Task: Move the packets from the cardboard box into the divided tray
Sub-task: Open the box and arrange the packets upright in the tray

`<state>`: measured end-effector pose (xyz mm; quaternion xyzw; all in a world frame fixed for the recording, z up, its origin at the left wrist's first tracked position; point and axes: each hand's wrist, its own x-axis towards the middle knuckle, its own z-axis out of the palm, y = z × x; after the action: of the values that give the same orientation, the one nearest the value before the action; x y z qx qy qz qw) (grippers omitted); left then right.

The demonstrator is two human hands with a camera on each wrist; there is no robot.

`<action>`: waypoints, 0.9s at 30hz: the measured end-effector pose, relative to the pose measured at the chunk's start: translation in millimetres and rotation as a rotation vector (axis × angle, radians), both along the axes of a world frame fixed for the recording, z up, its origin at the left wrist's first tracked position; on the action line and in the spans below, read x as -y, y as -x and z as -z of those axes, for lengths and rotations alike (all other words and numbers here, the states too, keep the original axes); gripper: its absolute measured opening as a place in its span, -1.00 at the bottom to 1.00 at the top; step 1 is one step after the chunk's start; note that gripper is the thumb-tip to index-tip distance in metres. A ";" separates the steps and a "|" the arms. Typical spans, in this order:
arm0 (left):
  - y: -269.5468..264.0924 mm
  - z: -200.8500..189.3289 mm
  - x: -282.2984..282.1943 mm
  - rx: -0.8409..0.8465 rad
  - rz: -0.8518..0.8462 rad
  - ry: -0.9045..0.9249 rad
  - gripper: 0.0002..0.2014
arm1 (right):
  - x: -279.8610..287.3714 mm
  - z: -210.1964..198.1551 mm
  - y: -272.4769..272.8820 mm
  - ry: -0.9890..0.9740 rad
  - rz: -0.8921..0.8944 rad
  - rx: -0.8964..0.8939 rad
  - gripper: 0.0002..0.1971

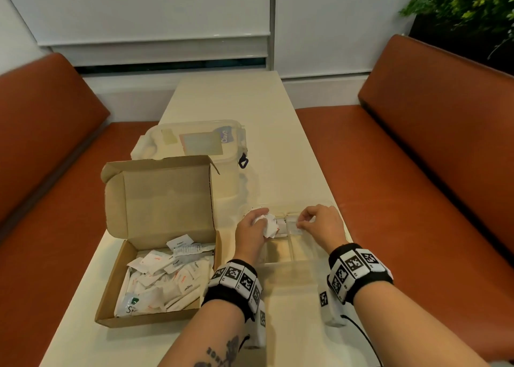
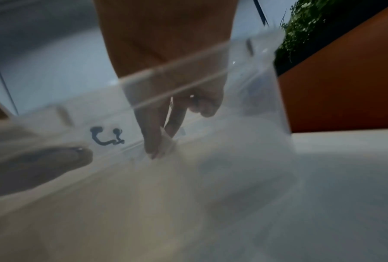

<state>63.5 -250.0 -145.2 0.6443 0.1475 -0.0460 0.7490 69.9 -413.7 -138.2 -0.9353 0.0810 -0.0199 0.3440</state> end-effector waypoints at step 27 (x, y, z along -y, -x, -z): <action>-0.2 3.3 -2.0 0.019 0.103 -0.002 -0.59 | 1.7 16.6 -5.9 0.345 -0.128 0.042 -0.92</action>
<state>63.7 -248.0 -148.5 0.6521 0.1068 -0.0782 0.7465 75.8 -415.4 -154.8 -0.9830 0.0095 -0.0312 0.1805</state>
